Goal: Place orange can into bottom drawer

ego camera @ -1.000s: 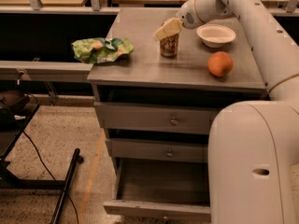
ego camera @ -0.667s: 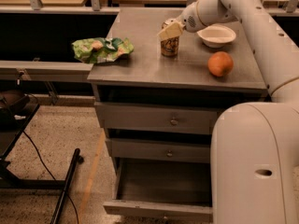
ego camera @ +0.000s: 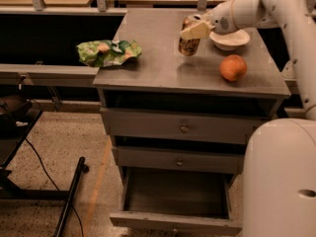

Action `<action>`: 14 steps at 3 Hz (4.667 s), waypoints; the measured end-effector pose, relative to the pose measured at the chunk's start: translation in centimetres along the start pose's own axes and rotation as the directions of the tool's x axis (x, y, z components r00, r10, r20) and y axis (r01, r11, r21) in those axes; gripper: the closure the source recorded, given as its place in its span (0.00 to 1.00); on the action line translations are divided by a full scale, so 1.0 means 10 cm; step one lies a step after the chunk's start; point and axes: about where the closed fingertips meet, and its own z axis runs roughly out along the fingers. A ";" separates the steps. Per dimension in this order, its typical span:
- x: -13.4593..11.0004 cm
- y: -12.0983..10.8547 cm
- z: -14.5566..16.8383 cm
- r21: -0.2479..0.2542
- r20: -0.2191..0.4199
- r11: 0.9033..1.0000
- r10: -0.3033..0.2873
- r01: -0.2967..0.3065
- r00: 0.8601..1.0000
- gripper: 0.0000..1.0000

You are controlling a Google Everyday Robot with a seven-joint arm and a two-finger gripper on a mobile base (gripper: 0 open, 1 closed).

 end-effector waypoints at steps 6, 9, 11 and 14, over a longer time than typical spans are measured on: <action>-0.26 1.54 -1.37 -0.051 0.151 0.916 -0.388 0.399 0.909 1.00; 1.23 2.07 -1.19 -0.354 0.102 0.900 -0.233 0.254 0.967 1.00; 1.39 2.14 -1.09 -0.368 0.060 0.906 -0.203 0.211 0.977 1.00; 2.65 2.68 -0.82 -0.187 0.078 0.974 -0.119 0.132 0.990 1.00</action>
Offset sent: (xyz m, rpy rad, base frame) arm -0.0450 -0.0279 0.0508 -0.0420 -0.1455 0.0659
